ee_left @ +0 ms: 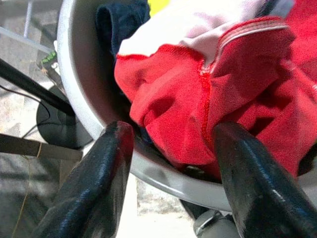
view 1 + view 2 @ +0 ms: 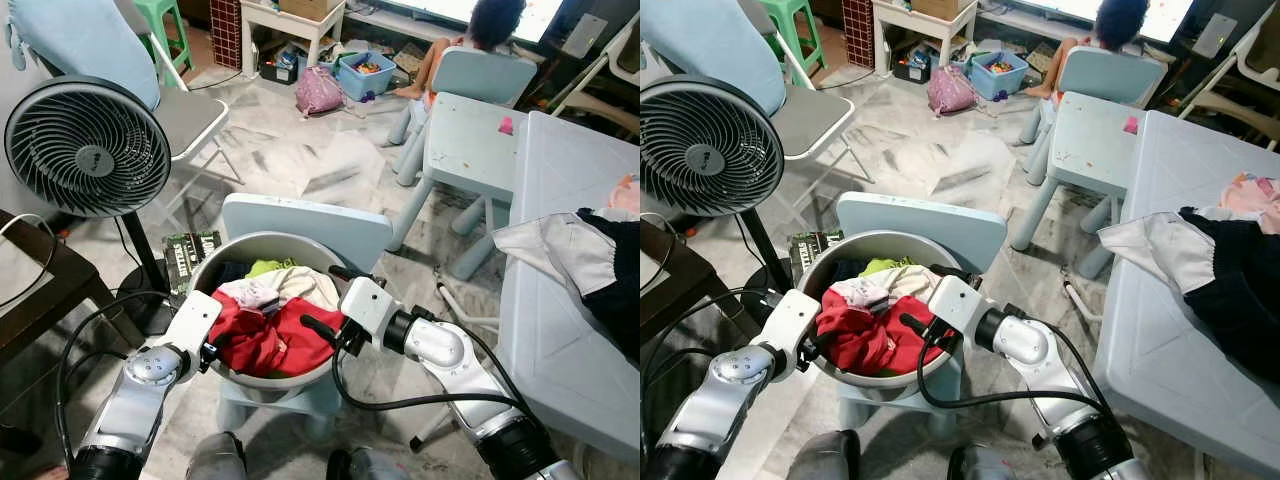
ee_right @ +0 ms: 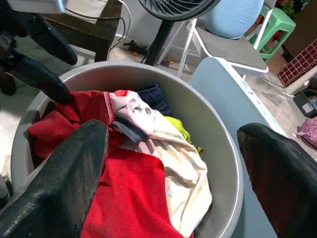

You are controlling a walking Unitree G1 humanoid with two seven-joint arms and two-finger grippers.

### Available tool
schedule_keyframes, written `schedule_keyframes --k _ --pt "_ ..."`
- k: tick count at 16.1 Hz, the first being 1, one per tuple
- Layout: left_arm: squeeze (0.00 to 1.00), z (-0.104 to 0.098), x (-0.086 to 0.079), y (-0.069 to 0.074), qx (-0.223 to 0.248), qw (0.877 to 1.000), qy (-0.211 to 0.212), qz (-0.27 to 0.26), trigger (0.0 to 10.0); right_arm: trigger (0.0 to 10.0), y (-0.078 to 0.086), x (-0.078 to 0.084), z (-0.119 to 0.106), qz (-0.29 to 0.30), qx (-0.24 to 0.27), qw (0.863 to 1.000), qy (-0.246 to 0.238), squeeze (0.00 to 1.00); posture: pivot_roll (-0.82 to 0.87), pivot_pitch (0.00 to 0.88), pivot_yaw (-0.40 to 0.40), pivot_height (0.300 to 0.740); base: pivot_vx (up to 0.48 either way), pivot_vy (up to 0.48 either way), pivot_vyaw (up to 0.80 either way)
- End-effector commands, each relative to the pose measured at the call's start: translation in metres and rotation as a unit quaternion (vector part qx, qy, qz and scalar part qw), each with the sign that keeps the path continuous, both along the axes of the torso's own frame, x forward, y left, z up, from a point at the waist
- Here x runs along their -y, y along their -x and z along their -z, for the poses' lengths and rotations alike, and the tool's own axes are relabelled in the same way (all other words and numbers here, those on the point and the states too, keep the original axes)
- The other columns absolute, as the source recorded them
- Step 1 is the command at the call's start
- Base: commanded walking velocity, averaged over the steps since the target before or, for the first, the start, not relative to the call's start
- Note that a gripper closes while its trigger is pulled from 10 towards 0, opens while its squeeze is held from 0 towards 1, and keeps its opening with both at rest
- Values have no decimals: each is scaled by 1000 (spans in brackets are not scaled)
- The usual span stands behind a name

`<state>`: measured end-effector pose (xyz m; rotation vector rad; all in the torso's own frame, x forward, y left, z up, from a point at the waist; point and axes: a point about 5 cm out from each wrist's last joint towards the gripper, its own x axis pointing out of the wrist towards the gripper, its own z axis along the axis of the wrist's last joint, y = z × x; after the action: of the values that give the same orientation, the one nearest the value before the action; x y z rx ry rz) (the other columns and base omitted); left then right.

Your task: Hang hanger

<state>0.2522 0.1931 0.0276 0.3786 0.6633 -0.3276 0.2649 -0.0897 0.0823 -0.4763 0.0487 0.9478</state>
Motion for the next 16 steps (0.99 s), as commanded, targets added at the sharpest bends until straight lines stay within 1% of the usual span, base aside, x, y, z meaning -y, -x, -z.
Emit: schedule_keyframes --k 1,3,6,7,8,9,10,11,12,16 --pt "1000 -1 2 -5 2 1000 0 7 10000 10000 -1 3 -2 -1 4 1000 9 0 37 102 -118 740 0 0 0" --pt "1000 -3 6 -13 2 1000 6 8 10000 10000 -2 4 -2 -2 7 1000 14 0 28 111 -125 740 0 0 0" --pt "1000 -2 13 -22 1 1000 18 17 10000 10000 0 3 -2 -6 8 1000 19 0 21 115 -131 740 0 0 0" --pt "894 -1 15 -26 1 1000 19 21 10000 10000 0 3 -2 -6 8 1000 20 0 15 117 -135 740 0 0 0" --pt "0 -1 18 -30 -1 999 26 26 10000 10000 0 3 -2 -7 9 1000 22 0 9 118 -136 740 0 0 0" --pt "0 -1 21 -32 -9 999 43 32 10000 10000 0 3 -3 -8 10 1000 24 0 6 118 -137 740 0 0 0" --pt "0 0 25 -34 -18 997 61 38 9686 10000 -1 4 -4 -8 11 1000 24 0 4 119 -137 740 0 0 0" --pt "0 3 27 -35 -28 996 74 42 7529 10000 0 4 -4 -7 11 1000 26 0 4 119 -137 740 0 0 0" --pt "0 5 29 -36 -38 995 77 49 0 10000 -1 4 -4 -7 11 1000 27 0 -3 118 -140 740 0 0 0" --pt "0 11 32 -37 -60 993 85 63 0 10000 -1 5 -4 -6 12 999 31 0 -10 121 -139 740 0 0 0"
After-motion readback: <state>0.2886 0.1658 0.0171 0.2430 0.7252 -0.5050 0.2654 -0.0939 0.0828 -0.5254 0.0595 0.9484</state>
